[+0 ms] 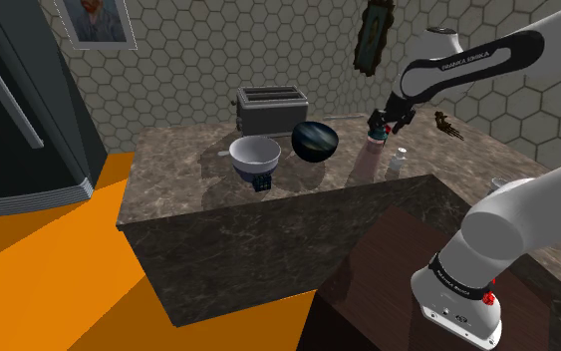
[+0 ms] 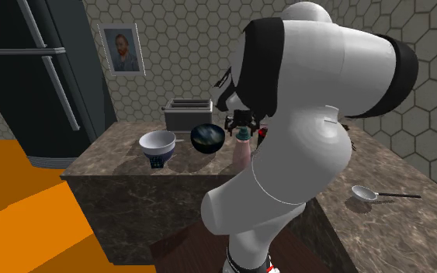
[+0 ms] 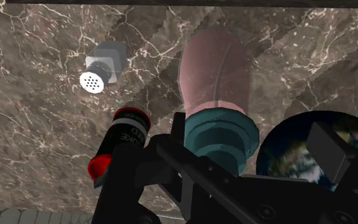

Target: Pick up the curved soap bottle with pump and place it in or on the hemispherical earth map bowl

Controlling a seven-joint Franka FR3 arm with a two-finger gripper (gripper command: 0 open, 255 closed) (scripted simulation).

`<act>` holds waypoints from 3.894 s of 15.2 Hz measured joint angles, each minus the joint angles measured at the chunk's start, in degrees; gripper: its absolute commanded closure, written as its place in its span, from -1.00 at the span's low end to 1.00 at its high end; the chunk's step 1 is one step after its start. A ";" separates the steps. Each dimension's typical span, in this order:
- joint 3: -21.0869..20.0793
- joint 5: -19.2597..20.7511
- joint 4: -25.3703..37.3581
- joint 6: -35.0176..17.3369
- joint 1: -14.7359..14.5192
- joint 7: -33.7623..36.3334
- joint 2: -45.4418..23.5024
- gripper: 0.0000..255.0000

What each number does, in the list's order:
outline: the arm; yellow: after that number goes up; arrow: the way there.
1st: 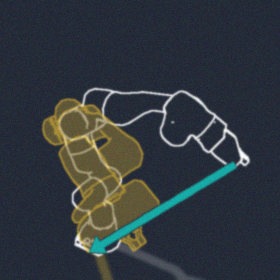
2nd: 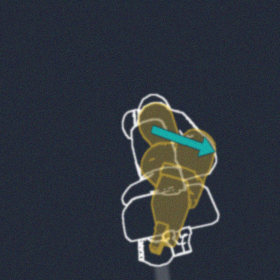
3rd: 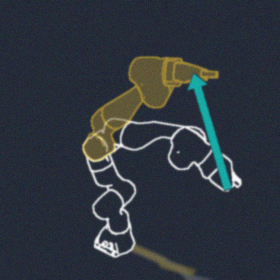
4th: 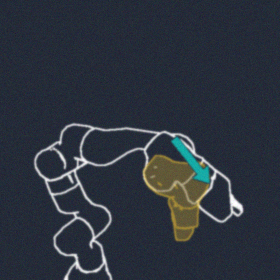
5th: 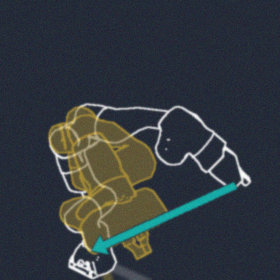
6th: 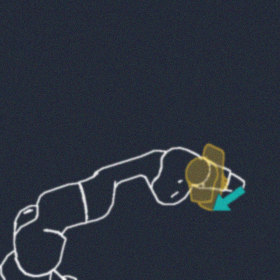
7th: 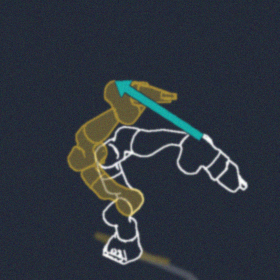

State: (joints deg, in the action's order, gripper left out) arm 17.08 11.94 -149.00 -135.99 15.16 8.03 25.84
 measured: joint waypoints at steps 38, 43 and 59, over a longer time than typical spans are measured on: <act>1.11 -0.36 3.14 0.38 0.29 -0.84 -1.86 1.00; 0.48 -0.52 5.46 4.62 0.26 -0.80 0.07 1.00; -1.02 -1.58 15.78 17.85 -0.16 -1.40 3.01 1.00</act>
State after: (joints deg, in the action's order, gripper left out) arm 16.06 10.36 -133.22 -118.14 15.00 6.63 28.85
